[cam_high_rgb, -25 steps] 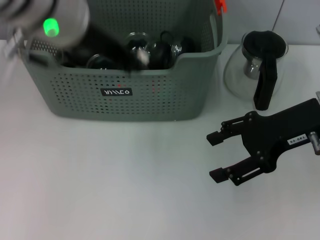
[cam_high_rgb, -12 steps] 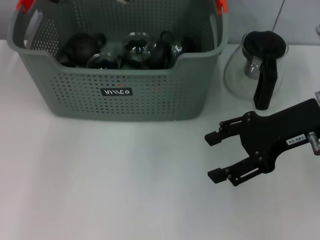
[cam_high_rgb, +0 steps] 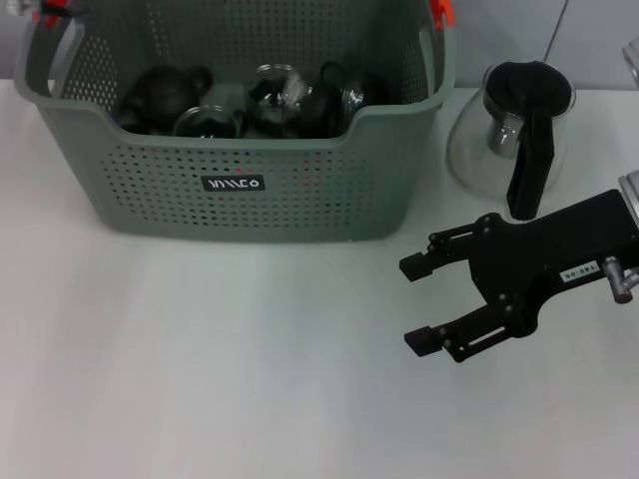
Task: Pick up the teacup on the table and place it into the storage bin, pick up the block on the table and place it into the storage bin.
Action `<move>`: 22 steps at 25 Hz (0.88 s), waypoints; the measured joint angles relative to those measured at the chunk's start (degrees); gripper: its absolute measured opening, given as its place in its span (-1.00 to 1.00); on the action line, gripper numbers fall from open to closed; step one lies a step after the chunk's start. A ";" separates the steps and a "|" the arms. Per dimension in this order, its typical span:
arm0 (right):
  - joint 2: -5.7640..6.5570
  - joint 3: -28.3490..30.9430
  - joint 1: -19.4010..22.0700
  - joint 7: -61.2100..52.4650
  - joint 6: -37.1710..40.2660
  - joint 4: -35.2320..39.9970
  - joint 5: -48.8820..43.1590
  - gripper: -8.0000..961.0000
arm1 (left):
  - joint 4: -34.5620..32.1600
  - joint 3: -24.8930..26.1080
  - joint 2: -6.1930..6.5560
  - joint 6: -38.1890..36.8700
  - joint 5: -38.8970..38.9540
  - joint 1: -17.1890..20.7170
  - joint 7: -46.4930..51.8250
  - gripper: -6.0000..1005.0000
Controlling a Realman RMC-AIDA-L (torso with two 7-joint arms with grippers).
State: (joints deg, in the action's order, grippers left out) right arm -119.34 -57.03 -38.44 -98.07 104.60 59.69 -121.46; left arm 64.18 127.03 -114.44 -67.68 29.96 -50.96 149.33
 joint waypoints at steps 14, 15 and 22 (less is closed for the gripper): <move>0.13 1.26 0.16 1.29 3.13 0.17 3.27 0.84 | 23.59 14.67 -4.53 -37.91 38.21 21.10 -20.27 0.77; 0.14 1.29 0.15 1.33 3.27 0.21 3.65 0.84 | 23.13 15.91 -4.95 -40.39 39.74 22.36 -22.68 0.82; -0.18 1.29 0.01 1.94 3.72 0.11 5.84 0.84 | 19.15 17.79 -7.43 -44.79 43.18 30.89 -36.93 0.92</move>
State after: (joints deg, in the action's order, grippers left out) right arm -119.52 -55.74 -38.43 -96.13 108.33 59.79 -115.62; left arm 83.33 144.82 -121.87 -112.47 73.14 -20.07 112.40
